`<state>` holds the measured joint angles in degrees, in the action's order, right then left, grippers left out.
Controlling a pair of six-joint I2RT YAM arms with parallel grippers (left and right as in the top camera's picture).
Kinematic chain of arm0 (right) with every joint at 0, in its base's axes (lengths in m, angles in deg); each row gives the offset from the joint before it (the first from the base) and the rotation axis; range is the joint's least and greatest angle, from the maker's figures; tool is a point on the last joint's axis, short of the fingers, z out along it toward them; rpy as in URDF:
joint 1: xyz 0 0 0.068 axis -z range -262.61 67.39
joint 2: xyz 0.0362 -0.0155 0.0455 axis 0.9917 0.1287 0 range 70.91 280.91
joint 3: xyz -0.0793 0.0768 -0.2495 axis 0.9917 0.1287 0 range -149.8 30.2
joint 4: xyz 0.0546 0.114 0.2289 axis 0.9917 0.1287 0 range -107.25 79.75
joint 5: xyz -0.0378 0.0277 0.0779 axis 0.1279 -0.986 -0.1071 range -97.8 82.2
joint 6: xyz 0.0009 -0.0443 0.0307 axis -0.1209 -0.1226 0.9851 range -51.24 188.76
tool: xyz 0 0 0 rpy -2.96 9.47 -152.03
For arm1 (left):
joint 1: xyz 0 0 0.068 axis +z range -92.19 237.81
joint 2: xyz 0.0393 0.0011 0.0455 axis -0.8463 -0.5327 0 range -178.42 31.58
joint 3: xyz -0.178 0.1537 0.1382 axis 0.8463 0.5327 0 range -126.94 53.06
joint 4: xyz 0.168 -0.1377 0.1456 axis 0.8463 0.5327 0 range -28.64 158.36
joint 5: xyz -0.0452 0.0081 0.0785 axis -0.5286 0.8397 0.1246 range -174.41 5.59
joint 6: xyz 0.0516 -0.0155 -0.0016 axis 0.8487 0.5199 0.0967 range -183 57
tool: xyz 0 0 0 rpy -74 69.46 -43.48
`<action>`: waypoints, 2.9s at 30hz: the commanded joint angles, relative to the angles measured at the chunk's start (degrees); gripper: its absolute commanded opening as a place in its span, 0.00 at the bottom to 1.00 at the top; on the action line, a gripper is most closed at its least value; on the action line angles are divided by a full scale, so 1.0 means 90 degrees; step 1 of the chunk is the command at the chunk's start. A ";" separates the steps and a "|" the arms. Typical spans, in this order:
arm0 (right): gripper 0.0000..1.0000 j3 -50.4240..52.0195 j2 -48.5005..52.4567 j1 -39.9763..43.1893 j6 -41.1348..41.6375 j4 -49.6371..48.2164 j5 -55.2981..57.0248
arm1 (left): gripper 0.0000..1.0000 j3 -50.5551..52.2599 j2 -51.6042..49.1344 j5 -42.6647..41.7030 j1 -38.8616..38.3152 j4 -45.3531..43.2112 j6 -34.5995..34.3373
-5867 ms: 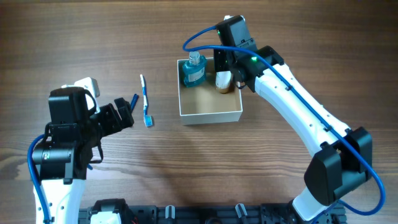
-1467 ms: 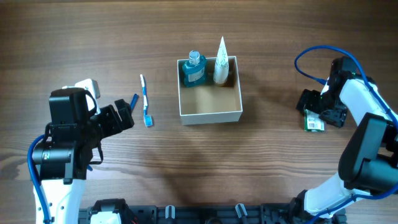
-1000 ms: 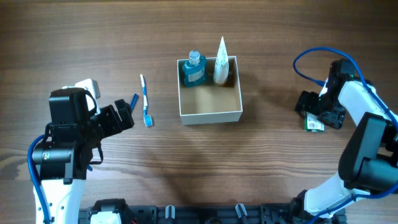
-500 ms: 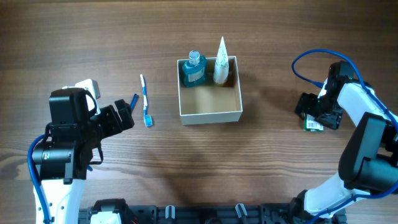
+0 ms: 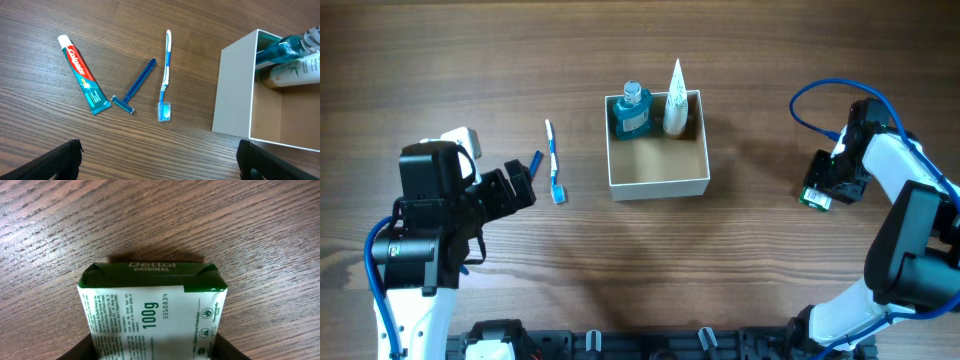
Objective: Pack container
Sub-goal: 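Release the tube, move right gripper to the Dettol soap and grasp it, then carry the Dettol soap bar into the box and lower it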
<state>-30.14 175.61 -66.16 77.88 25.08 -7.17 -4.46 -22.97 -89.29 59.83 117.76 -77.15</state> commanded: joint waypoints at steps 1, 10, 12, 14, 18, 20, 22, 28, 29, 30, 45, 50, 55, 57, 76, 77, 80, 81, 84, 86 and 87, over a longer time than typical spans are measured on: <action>0.45 0.0134 0.0107 0.0002 0.0007 -0.0039 -0.0012 | 1.00 -0.0124 0.0000 -0.0194 0.0044 0.0002 -0.0053; 0.16 0.0121 0.0102 0.0002 0.0226 -0.0129 -0.0083 | 1.00 -0.0124 0.0000 -0.0194 0.0044 0.0005 -0.0053; 0.04 0.0092 0.0058 0.0002 0.0435 -0.0124 -0.0085 | 1.00 -0.0124 0.0000 -0.0194 0.0044 0.0002 -0.0053; 0.04 0.0027 -0.0039 0.0002 0.0488 -0.0073 -0.0083 | 1.00 -0.0124 0.0000 -0.0192 0.0044 0.0002 -0.0053; 0.04 -0.0204 -0.0585 -0.0005 0.0503 0.0056 -0.0202 | 1.00 -0.0124 0.0000 -0.0192 0.0044 0.0000 -0.0053; 0.04 -0.0296 -0.1008 -0.0027 0.0481 0.0063 -0.0401 | 1.00 -0.0124 0.0000 -0.0192 0.0044 0.0000 -0.0053; 0.04 -0.0369 -0.1513 -0.0097 0.0432 0.0058 -0.0627 | 1.00 -0.0124 0.0000 -0.0192 0.0044 0.0000 -0.0053; 0.04 -0.0505 -0.3016 -0.0661 0.0136 0.0002 -0.1384 | 1.00 -0.0124 0.0000 -0.0192 0.0044 0.0000 -0.0053; 0.04 -0.0505 -0.3232 -0.0833 0.0085 -0.0039 -0.1464 | 1.00 -0.0124 0.0000 -0.0192 0.0044 -0.0002 -0.0053; 0.04 -0.0505 -0.3468 -0.1081 -0.0046 -0.0092 -0.1528 | 1.00 -0.0124 0.0000 -0.0192 0.0044 -0.0002 -0.0053; 0.04 -0.0503 -0.3356 -0.3878 -0.0168 -0.0816 -0.1156 | 1.00 -0.0124 0.0000 -0.0194 0.0044 0.0000 -0.0053; 0.04 -0.0503 -0.2975 -0.4376 0.0260 -0.0916 -0.0583 | 1.00 -0.0124 0.0000 -0.0192 0.0044 0.0000 -0.0053; 0.04 -0.0503 -0.2458 -0.4529 0.0707 -0.0940 -0.0495 | 1.00 -0.0124 0.0000 -0.0192 0.0044 0.0000 -0.0053; 0.04 -0.0503 -0.2285 -0.4529 0.0743 -0.0940 -0.0495 | 1.00 -0.0124 0.0000 -0.0192 0.0044 0.0000 -0.0053; 0.27 -0.0503 -0.1943 -0.4537 0.0838 -0.0959 -0.0500 | 1.00 -0.0124 0.0000 -0.0192 0.0044 0.0000 -0.0053; 0.32 -0.0503 -0.1943 -0.4537 0.0838 -0.0959 -0.0503 | 1.00 -0.0124 0.0000 -0.0192 0.0044 0.0000 -0.0053; 0.41 -0.0503 -0.1943 -0.4537 0.0818 -0.0959 -0.0503 | 1.00 -0.0124 0.0000 -0.0192 0.0044 0.0000 -0.0053; 0.42 -0.0503 -0.1943 -0.4537 0.0818 -0.0959 -0.0503 | 1.00 -0.0124 0.0000 -0.0192 0.0044 0.0000 -0.0053; 0.47 -0.0503 -0.1943 -0.4537 0.0821 -0.0959 -0.0505 | 1.00 -0.0124 0.0000 -0.0192 0.0044 0.0000 -0.0053; 0.53 -0.0503 -0.1943 -0.4537 0.0818 -0.0959 -0.0510 | 1.00 -0.0124 0.0000 -0.0192 0.0044 0.0000 -0.0051; 0.55 -0.0503 -0.1943 -0.4537 0.0816 -0.0959 -0.0525 | 1.00 -0.0124 0.0000 -0.0192 0.0044 0.0000 -0.0053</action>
<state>-33.61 158.08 -106.68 84.94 16.92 -12.62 -4.46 -22.97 -89.29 59.83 117.76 -77.15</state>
